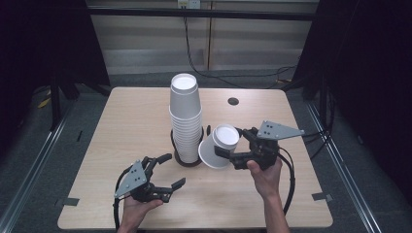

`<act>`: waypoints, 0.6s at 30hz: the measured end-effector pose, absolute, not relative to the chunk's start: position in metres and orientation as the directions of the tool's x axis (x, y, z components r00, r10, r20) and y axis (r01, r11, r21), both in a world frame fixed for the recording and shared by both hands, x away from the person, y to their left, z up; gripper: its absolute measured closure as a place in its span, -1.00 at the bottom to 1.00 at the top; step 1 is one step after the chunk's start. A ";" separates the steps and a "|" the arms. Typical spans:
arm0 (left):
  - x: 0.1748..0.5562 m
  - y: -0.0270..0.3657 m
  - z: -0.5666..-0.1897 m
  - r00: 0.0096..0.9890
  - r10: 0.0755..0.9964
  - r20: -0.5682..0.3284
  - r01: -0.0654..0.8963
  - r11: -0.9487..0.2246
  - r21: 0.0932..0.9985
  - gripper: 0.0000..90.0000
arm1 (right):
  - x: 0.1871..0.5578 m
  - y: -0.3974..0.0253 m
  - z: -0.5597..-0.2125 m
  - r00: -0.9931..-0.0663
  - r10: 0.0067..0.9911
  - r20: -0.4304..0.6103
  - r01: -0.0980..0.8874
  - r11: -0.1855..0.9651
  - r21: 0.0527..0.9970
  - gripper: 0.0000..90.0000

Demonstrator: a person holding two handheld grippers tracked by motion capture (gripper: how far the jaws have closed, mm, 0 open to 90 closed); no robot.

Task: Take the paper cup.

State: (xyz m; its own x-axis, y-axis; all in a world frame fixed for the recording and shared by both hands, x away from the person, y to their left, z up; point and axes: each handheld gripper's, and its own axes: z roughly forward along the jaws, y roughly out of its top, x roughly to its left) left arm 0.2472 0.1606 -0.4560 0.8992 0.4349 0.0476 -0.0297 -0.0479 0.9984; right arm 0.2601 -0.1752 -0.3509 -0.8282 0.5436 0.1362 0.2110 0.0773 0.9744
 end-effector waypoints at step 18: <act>0.247 0.152 -0.453 0.920 0.384 0.077 -0.052 -0.076 0.996 -0.65 | 0.252 -0.159 -0.384 -0.840 0.516 0.168 0.257 0.107 0.960 -0.48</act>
